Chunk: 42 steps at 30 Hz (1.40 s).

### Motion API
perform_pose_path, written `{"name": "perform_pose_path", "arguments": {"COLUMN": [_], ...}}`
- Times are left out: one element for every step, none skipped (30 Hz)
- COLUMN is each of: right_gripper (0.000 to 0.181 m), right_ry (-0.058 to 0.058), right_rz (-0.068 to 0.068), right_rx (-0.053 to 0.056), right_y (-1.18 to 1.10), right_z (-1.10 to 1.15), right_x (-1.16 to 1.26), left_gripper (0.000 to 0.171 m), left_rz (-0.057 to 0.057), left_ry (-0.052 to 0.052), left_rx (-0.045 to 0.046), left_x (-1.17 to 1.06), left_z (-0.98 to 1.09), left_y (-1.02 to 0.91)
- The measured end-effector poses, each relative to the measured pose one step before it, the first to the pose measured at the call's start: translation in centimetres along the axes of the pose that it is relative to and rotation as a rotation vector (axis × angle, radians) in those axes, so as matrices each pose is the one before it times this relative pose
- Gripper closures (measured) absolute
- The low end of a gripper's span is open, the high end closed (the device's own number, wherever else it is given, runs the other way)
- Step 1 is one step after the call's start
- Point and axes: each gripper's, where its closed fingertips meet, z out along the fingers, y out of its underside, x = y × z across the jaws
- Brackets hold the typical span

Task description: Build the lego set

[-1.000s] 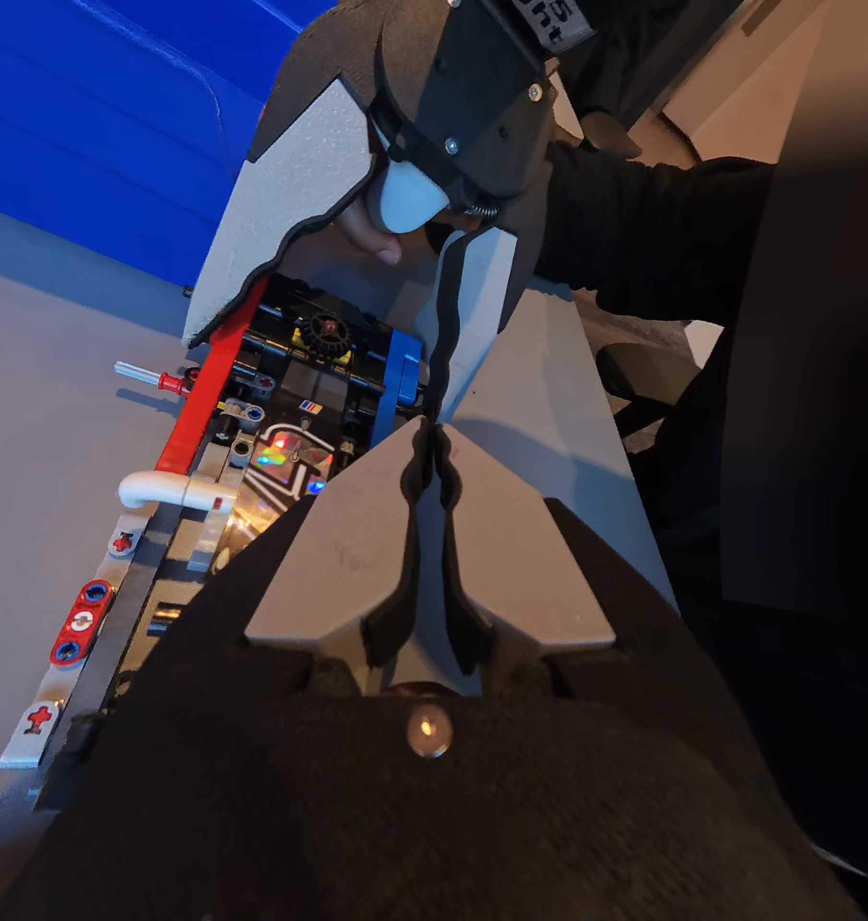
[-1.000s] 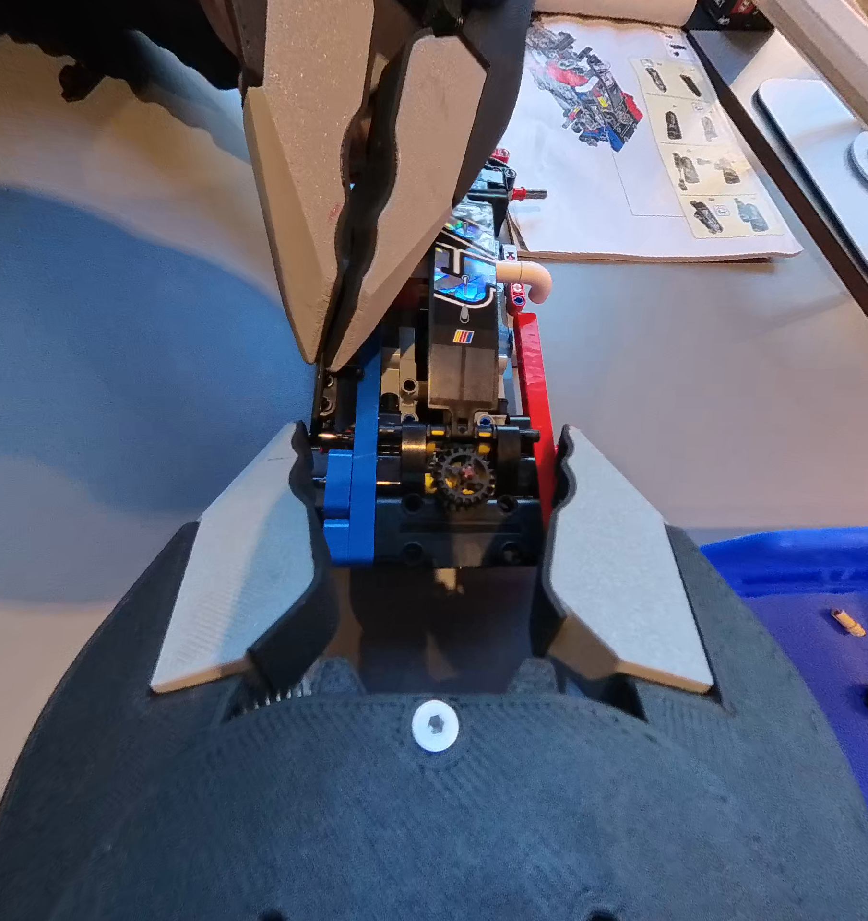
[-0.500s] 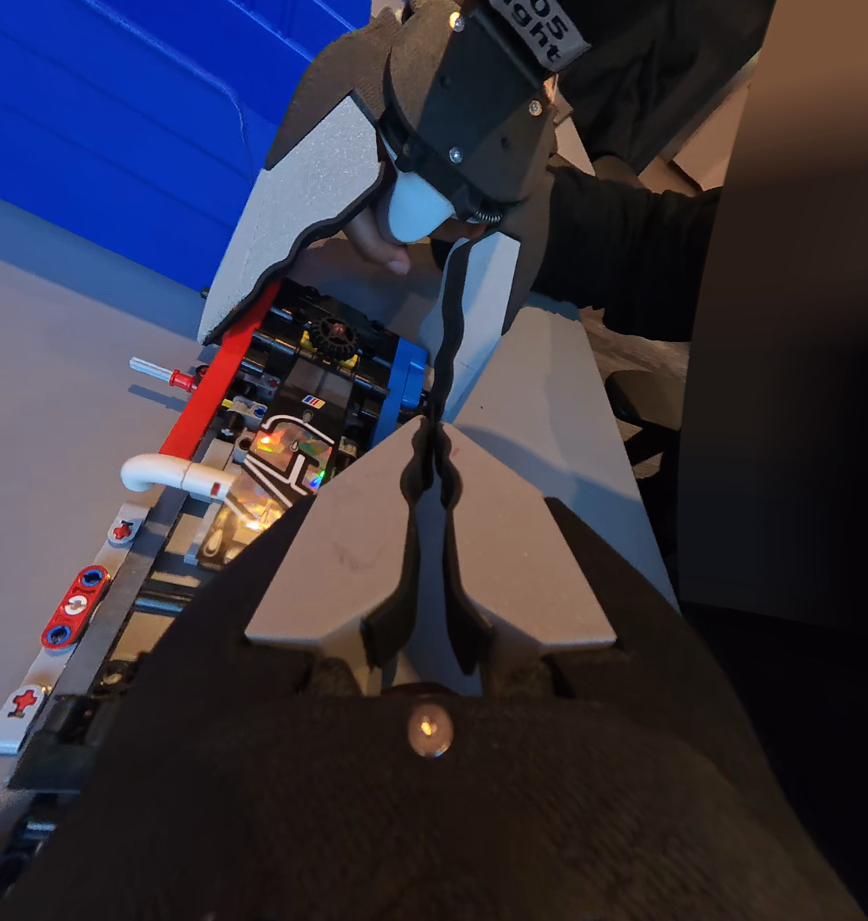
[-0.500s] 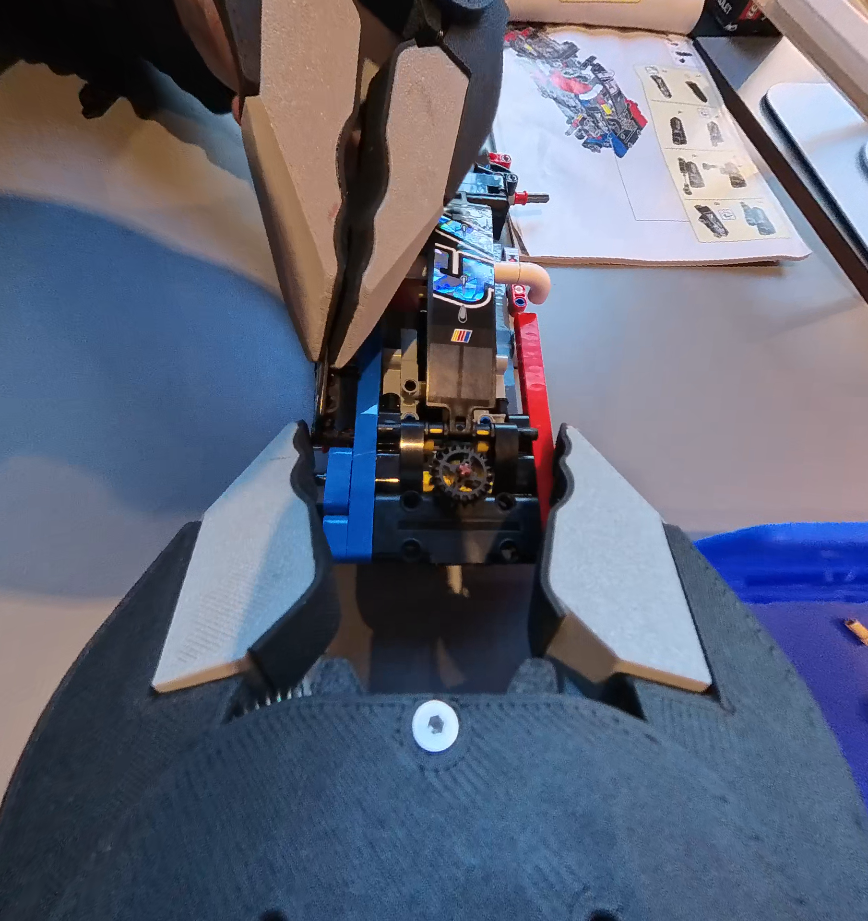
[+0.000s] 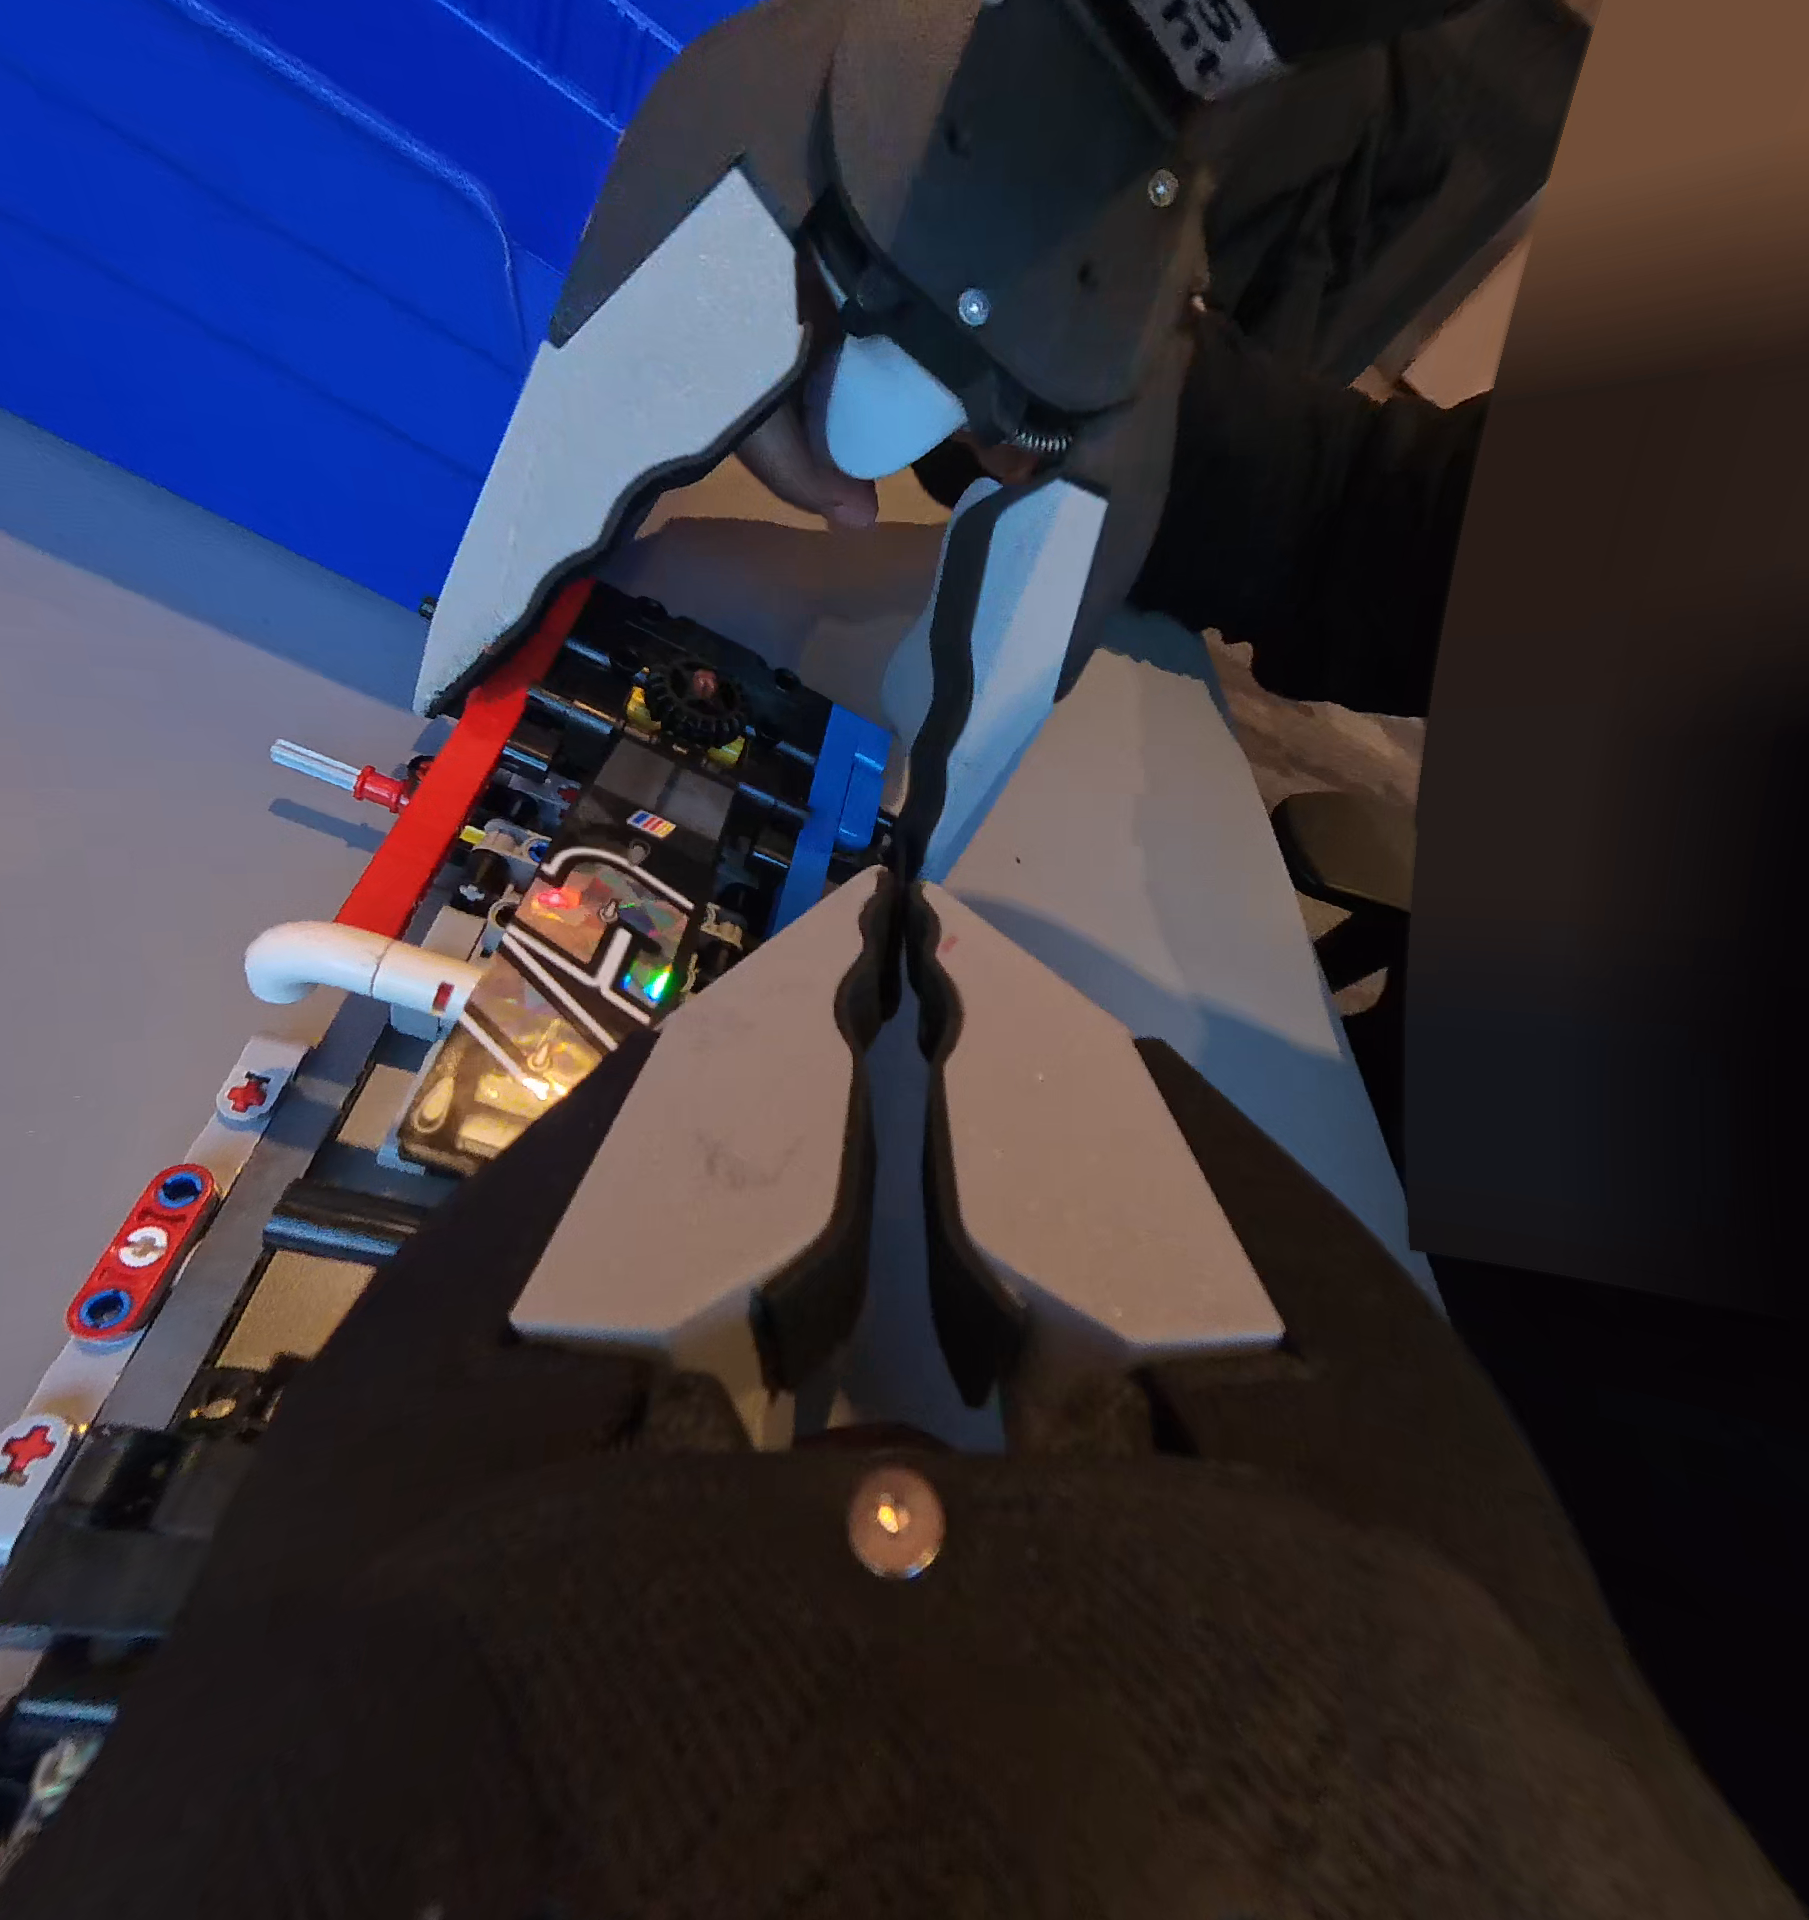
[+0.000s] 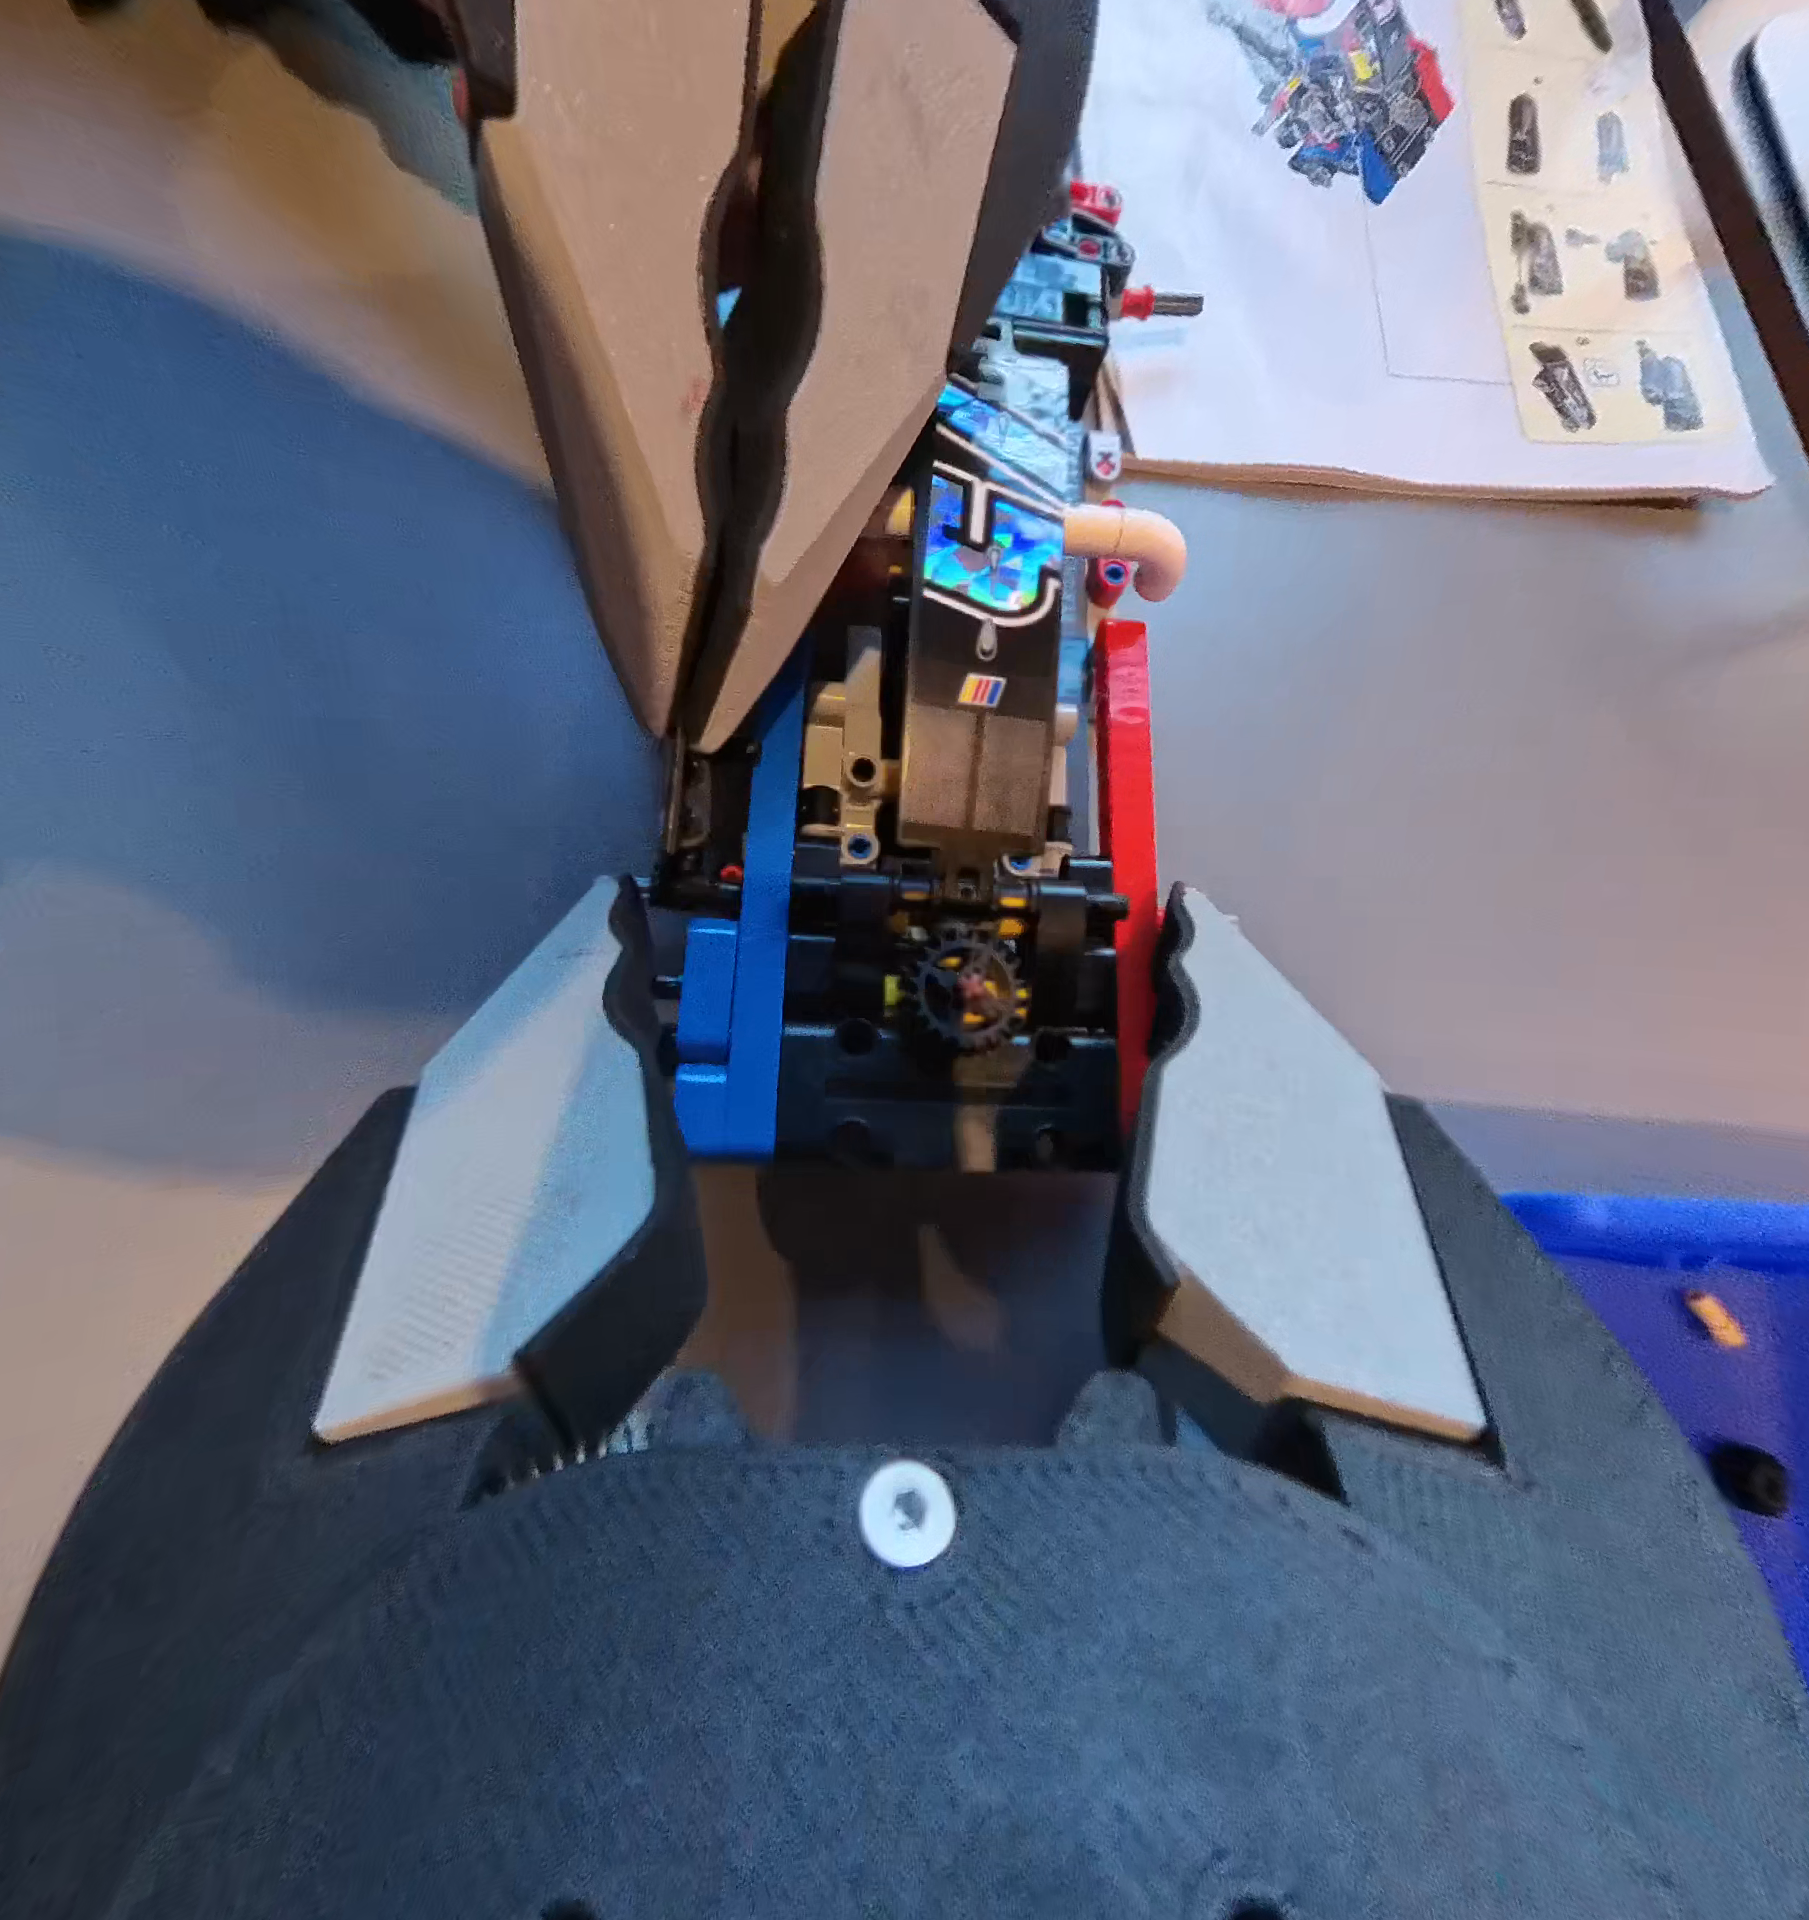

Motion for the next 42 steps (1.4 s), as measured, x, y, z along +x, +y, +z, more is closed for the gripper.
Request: {"name": "perform_pose_path", "arguments": {"right_gripper": [0.086, 0.088, 0.088, 0.088, 0.088, 0.088, 0.089, 0.089, 0.089, 0.089, 0.089, 0.09, 0.09, 0.092, 0.093, 0.094, 0.094, 0.093, 0.091, 0.089, 0.087, 0.087, 0.087, 0.088, 0.088, 0.088, 0.088, 0.088, 0.088, 0.087, 0.086, 0.084, 0.083, 0.083, 0.083, 0.084, 0.083, 0.083, 0.083, 0.083, 0.084, 0.085], "right_ry": [0.0044, 0.0024, -0.0006, -0.0017, -0.0016, -0.0008, 0.0003, 0.0006, 0.0, -0.0006, -0.0026, -0.0065, -0.0097, -0.0126, -0.0082, 0.0015, 0.0023, 0.004, 0.0115, 0.0169, 0.0166, 0.0098, 0.0023, -0.0013, -0.0048, -0.0067, -0.0076, -0.0069, -0.0053, -0.0034, -0.0005, 0.0034, 0.0023, 0.0018, 0.0011, 0.0001, 0.0006, 0.0019, 0.0011, -0.0018, -0.0043, -0.0031], "right_rz": [-0.0039, 0.0009, 0.0005, 0.0048, 0.0055, 0.0054, 0.0056, 0.0059, 0.0062, 0.005, 0.004, 0.0057, 0.0103, 0.0117, 0.0025, -0.0057, -0.0032, -0.0088, -0.0151, -0.0164, -0.0157, -0.0117, -0.0047, -0.0003, 0.0023, 0.0039, 0.0045, 0.0034, 0.0026, 0.0017, 0.0033, 0.0018, -0.0016, -0.0009, 0.001, 0.0019, -0.0005, -0.0008, 0.0015, 0.0036, 0.002, -0.0007], "right_rx": [-0.0143, -0.0052, 0.005, 0.0111, 0.0129, 0.0101, 0.0072, 0.0066, 0.0084, 0.0109, 0.0123, 0.0145, 0.0144, 0.009, 0.0035, 0.0011, 0.0018, 0.0009, -0.0044, -0.0105, -0.0132, -0.0107, -0.0043, 0.002, 0.0045, 0.0032, 0.0009, -0.0012, -0.0014, -0.0003, -0.0035, -0.0028, 0.0024, 0.0021, 0.0028, 0.0039, 0.0013, -0.0006, -0.0009, -0.0002, 0.0006, 0.0015], "right_y": [0.027, 0.007, -0.026, -0.055, -0.062, -0.049, -0.045, -0.04, -0.05, -0.038, -0.035, -0.077, -0.109, -0.11, -0.046, -0.031, -0.067, -0.078, -0.028, -0.01, -0.014, -0.057, -0.062, -0.059, -0.05, -0.02, -0.008, 0.014, 0.01, 0.014, 0.045, 0.036, -0.041, -0.018, -0.031, -0.037, -0.013, -0.013, -0.018, -0.044, -0.038, -0.029], "right_z": [0.037, 0.019, 0.015, 0.024, 0.0, 0.0, 0.015, 0.01, 0.008, 0.001, -0.034, -0.05, -0.079, -0.096, -0.063, 0.0, 0.064, 0.126, 0.181, 0.22, 0.18, 0.103, 0.083, 0.061, 0.006, -0.039, -0.047, 0.008, 0.042, 0.069, 0.09, 0.087, 0.053, 0.028, 0.012, 0.012, 0.037, 0.04, 0.025, 0.011, -0.006, -0.003], "right_x": [0.004, 0.068, 0.031, 0.028, 0.013, -0.001, 0.009, -0.009, -0.001, -0.018, -0.06, -0.187, -0.27, -0.364, -0.386, -0.33, -0.342, -0.354, -0.259, -0.136, -0.052, 0.006, 0.021, 0.038, 0.006, 0.007, 0.004, 0.032, 0.051, 0.061, 0.082, 0.108, 0.025, 0.01, 0.017, 0.016, 0.031, 0.056, 0.07, 0.067, 0.03, 0.013], "left_gripper": [0.171, 0.171, 0.171, 0.171, 0.171, 0.171, 0.171, 0.171, 0.171, 0.171, 0.171, 0.171, 0.171, 0.171, 0.171, 0.171, 0.171, 0.171, 0.171, 0.171, 0.171, 0.171, 0.171, 0.171, 0.171, 0.171, 0.171, 0.171, 0.171, 0.171, 0.171, 0.171, 0.171, 0.171, 0.171, 0.171, 0.171, 0.171, 0.171, 0.171, 0.171, 0.171], "left_rz": [-0.0032, -0.0029, -0.0021, -0.0025, -0.0028, -0.0014, 0.0007, 0.0002, -0.0009, -0.0037, -0.0066, -0.0095, -0.0065, 0.0054, 0.0135, 0.018, 0.0175, 0.0163, 0.0212, 0.0263, 0.0304, 0.0345, 0.0212, 0.0125, 0.0131, 0.0148, 0.0114, 0.0041, -0.0048, -0.0123, -0.0192, -0.0197, -0.0154, -0.0067, -0.0004, 0.0017, 0.0014, 0.0013, 0.0025, 0.0024, 0.0011, -0.0001], "left_ry": [-0.0019, -0.0025, -0.0022, -0.0018, 0.0008, 0.0028, 0.0002, -0.0022, -0.0013, 0.0003, 0.0036, 0.0086, 0.0054, 0.0, -0.0043, -0.0106, -0.0056, 0.0, 0.0013, -0.0059, -0.0197, -0.0162, -0.0094, -0.0067, -0.0067, -0.0066, -0.0058, -0.0042, 0.0002, 0.0054, 0.0101, 0.0108, 0.0111, 0.0068, -0.0005, -0.0015, -0.0024, -0.0022, -0.0008, 0.0006, -0.0001, -0.0004], "left_rx": [0.00902, 0.01054, 0.00746, 0.00702, 0.00606, 0.00213, 0.00276, 0.00505, 0.00485, 0.00468, 0.00747, 0.00538, 0.00146, 0.00165, -0.00566, -0.00831, -0.00774, -0.00985, -0.01727, -0.01984, -0.01148, -0.0049, -0.00193, -0.00683, -0.01225, -0.00823, -0.00597, -0.00116, 0.0001, 0.00239, 0.00274, 0.00815, 0.00542, 0.00083, -0.00162, -0.00611, -0.00236, -0.00169, 0.00004, -0.00162, 0.00139, -0.00082], "left_x": [0.01, -0.008, -0.026, -0.042, -0.021, 0.014, -0.036, -0.038, -0.023, 0.0, 0.046, 0.143, 0.169, 0.239, 0.272, 0.24, 0.347, 0.429, 0.419, 0.266, 0.021, 0.006, 0.024, 0.008, 0.003, 0.032, 0.016, -0.029, -0.06, -0.071, -0.075, -0.1, -0.059, -0.047, -0.073, -0.047, -0.041, -0.029, -0.021, -0.019, -0.058, -0.06], "left_z": [0.005, -0.023, -0.029, -0.063, -0.07, -0.03, -0.05, -0.041, -0.022, -0.032, 0.001, -0.025, -0.07, -0.07, -0.053, -0.057, -0.052, -0.029, 0.023, 0.074, 0.028, -0.048, -0.097, -0.063, -0.024, -0.005, 0.019, 0.003, 0.001, -0.009, -0.027, -0.05, -0.057, -0.042, -0.028, 0.008, 0.002, -0.002, 0.014, 0.002, -0.053, -0.086], "left_y": [-0.012, -0.021, 0.029, -0.004, -0.002, 0.007, -0.042, -0.079, -0.05, -0.019, -0.027, 0.01, 0.031, 0.029, 0.174, 0.253, 0.302, 0.376, 0.524, 0.563, 0.36, 0.106, -0.082, -0.085, -0.005, -0.034, -0.02, -0.03, 0.003, 0.022, 0.042, -0.035, -0.035, -0.03, -0.046, -0.007, -0.049, -0.025, 0.008, 0.047, -0.007, -0.017]}}
